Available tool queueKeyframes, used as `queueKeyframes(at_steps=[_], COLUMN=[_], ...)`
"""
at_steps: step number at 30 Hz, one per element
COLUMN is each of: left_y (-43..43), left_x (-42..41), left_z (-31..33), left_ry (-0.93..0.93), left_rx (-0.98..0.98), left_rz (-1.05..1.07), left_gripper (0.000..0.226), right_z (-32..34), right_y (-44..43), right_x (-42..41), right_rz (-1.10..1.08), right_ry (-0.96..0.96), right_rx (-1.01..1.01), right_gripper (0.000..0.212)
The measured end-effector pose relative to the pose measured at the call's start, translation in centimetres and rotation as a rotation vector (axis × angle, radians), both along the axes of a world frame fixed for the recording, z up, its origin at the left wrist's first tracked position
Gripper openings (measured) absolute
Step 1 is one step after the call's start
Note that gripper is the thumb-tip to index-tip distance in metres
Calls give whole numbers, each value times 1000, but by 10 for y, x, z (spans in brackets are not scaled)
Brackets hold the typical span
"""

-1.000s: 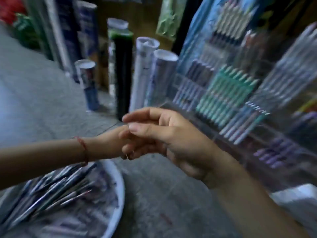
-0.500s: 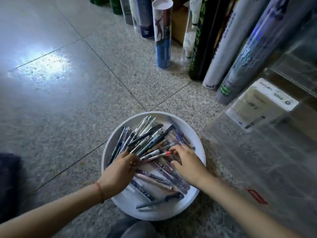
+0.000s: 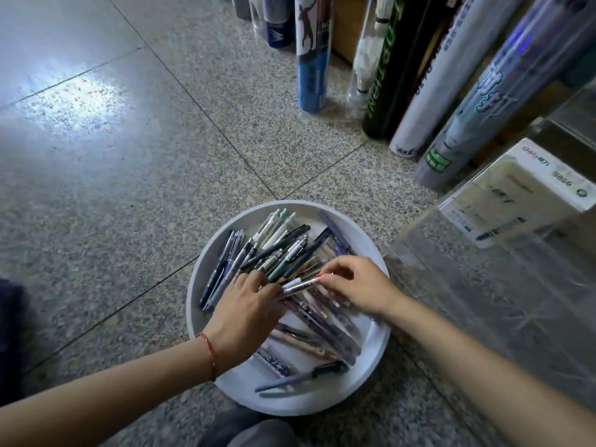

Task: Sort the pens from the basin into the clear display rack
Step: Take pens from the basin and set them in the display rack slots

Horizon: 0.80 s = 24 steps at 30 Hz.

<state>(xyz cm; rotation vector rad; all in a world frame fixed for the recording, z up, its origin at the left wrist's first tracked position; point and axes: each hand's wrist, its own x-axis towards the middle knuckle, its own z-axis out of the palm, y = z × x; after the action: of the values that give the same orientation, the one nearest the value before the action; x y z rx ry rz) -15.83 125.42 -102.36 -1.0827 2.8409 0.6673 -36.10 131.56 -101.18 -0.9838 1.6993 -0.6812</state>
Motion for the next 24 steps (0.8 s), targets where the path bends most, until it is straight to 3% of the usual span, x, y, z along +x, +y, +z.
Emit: queueKeyframes(at_steps=[2, 6, 8, 18, 22, 24], left_y=[4, 15, 20, 29, 36, 39], left_x=[-11, -29, -32, -41, -77, -95], left_z=[9, 16, 18, 32, 76, 100], left_ry=[44, 165, 189, 191, 280, 379], left_rx=[6, 361, 461, 515, 614, 735], left_rz=[-63, 85, 101, 35, -15, 4], left_gripper=[33, 14, 12, 11, 25, 18], right_z=[10, 26, 27, 44, 77, 106], right_y=[3, 6, 8, 32, 46, 54], right_x=[-3, -3, -1, -14, -30, -36], right_rz=[-162, -335, -324, -281, -323, -344], right_ry=[-234, -440, -424, -344, -361, -304], right_rx=[-3, -30, -23, -38, -156, -249], right_gripper=[13, 12, 13, 14, 19, 17])
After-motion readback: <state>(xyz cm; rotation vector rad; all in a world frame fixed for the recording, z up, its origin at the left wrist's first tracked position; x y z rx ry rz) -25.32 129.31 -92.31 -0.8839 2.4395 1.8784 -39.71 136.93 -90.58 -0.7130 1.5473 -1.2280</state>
